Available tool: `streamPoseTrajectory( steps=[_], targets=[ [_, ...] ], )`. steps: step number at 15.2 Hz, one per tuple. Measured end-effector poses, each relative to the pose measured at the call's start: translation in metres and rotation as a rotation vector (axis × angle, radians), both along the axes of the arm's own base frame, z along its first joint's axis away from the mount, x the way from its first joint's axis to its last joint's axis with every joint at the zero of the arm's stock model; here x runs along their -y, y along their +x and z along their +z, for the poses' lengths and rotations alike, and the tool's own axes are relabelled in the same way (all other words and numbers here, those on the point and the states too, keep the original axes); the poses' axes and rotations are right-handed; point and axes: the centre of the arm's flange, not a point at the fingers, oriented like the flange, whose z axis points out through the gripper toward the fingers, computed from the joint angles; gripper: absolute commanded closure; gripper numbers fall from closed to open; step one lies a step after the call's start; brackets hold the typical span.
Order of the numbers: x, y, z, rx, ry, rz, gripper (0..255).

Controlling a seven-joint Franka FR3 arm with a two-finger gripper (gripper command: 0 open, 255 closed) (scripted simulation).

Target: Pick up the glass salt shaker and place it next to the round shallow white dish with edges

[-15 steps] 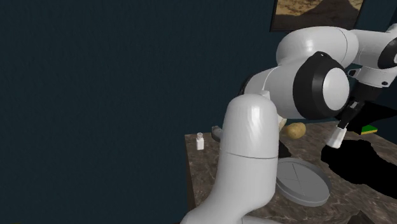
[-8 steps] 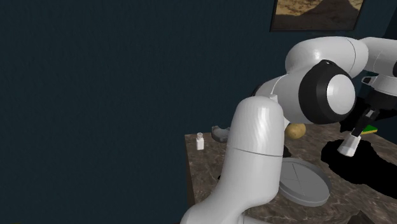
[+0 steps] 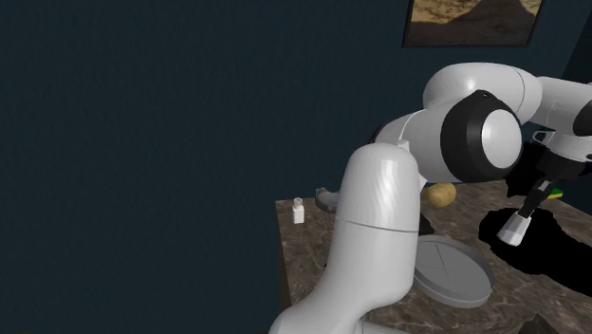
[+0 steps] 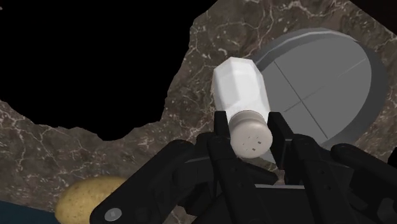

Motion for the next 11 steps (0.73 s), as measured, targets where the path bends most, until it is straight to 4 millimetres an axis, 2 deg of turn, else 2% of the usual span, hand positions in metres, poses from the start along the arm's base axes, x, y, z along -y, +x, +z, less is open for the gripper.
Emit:
streamPoseTrajectory(
  steps=[11],
  targets=[
    [0.000,0.001,-0.057,0.000,0.000,0.000,255]
  ],
)
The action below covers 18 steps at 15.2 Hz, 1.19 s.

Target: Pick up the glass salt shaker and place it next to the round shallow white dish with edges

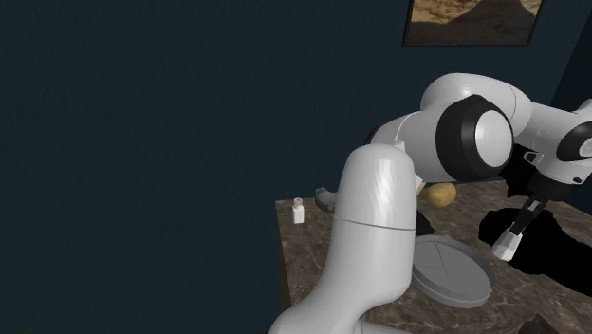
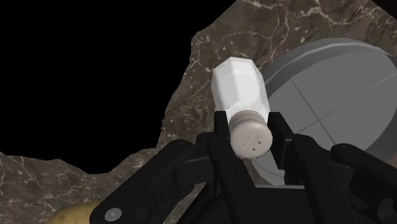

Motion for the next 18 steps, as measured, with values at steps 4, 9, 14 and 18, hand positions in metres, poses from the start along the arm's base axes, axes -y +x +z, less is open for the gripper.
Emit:
streamPoseTrajectory(
  steps=[4,9,14,18],
  targets=[
    [0.000,0.000,-0.022,0.000,0.000,0.000,255],
    [0.001,0.000,-0.047,0.000,0.000,0.000,255],
    [0.001,0.000,-0.050,0.000,0.000,0.000,255],
    [0.001,0.000,-0.050,0.000,0.000,0.000,0]
  ],
)
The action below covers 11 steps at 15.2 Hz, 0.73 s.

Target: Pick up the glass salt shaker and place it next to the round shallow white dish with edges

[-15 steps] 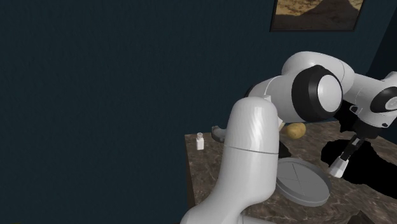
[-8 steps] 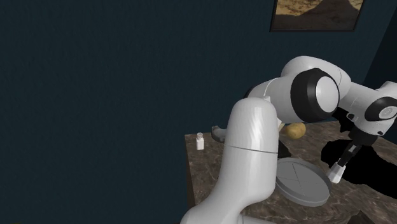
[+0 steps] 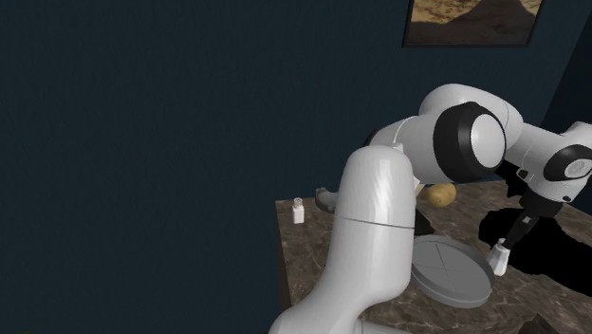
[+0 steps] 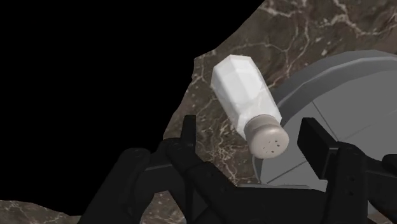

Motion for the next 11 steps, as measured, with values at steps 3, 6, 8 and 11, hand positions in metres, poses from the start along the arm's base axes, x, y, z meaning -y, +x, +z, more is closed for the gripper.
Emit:
streamPoseTrajectory(
  steps=[3,6,8,11],
  targets=[
    [0.000,0.000,0.000,0.000,0.000,0.000,0],
    [0.001,-0.002,0.017,0.000,-0.001,0.000,0],
    [0.005,-0.006,0.040,0.000,-0.001,0.000,0],
    [0.003,-0.007,0.048,0.000,-0.001,0.000,0]
  ],
)
